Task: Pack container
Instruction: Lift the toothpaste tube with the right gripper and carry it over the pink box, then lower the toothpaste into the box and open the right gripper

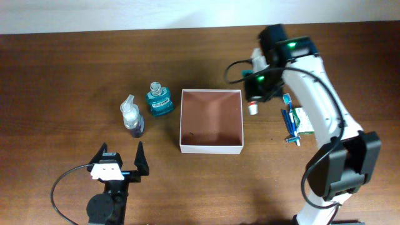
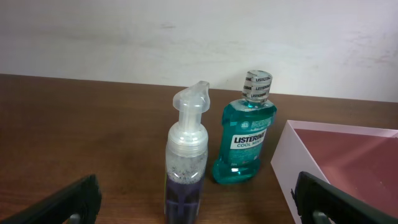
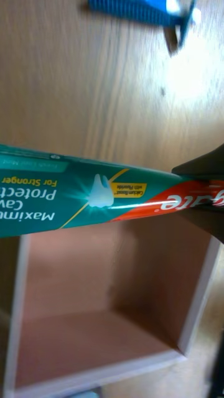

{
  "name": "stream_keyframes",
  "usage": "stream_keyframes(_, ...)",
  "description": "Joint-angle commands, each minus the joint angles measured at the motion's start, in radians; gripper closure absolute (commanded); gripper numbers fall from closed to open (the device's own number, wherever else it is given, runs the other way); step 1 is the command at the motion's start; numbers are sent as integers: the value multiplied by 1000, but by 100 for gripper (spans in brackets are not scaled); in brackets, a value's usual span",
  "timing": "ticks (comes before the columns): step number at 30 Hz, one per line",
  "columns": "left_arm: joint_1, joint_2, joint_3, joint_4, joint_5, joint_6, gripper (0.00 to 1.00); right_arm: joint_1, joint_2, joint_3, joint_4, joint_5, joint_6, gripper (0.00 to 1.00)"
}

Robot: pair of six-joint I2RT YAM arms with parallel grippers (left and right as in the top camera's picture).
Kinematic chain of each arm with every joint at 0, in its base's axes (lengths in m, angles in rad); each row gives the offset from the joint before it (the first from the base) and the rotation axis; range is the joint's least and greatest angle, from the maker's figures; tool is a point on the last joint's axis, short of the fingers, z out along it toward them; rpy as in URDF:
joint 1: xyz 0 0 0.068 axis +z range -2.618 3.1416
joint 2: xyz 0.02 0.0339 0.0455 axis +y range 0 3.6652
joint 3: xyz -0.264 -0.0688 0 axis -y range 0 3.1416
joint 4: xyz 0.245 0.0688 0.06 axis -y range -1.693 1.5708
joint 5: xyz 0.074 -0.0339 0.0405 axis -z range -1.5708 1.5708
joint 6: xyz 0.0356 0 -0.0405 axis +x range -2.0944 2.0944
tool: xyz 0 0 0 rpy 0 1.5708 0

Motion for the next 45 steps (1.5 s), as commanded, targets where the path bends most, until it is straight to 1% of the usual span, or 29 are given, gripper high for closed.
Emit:
stream_keyframes(1,5,-9,-6,0,-8,16,1,67,-14,17,-5,-9,44,96)
stream_keyframes(7,5,-9,-6,0,-8,16,1,160,-14,10,-22,171,127,96)
stream_keyframes(14,5,-9,-6,0,-8,16,1,177,-14,-81,24,173,181,96)
stream_keyframes(17,5,-9,-6,0,-8,16,0,176,-14,-149,73,172,204,96)
stream_keyframes(23,5,-9,-6,0,-8,16,1,181,-14,-273,202,148,207,96)
stream_keyframes(31,5,-9,-6,0,-8,16,1,185,-14,-307,303,161,211,96)
stream_keyframes(34,5,-9,-6,0,-8,16,1,185,-13,-351,358,203,279,96)
stream_keyframes(37,5,-9,-6,0,-8,16,1,185,-13,-391,407,202,304,96)
stream_keyframes(45,5,-9,-6,0,-8,16,1,185,-13,-404,433,199,311,96)
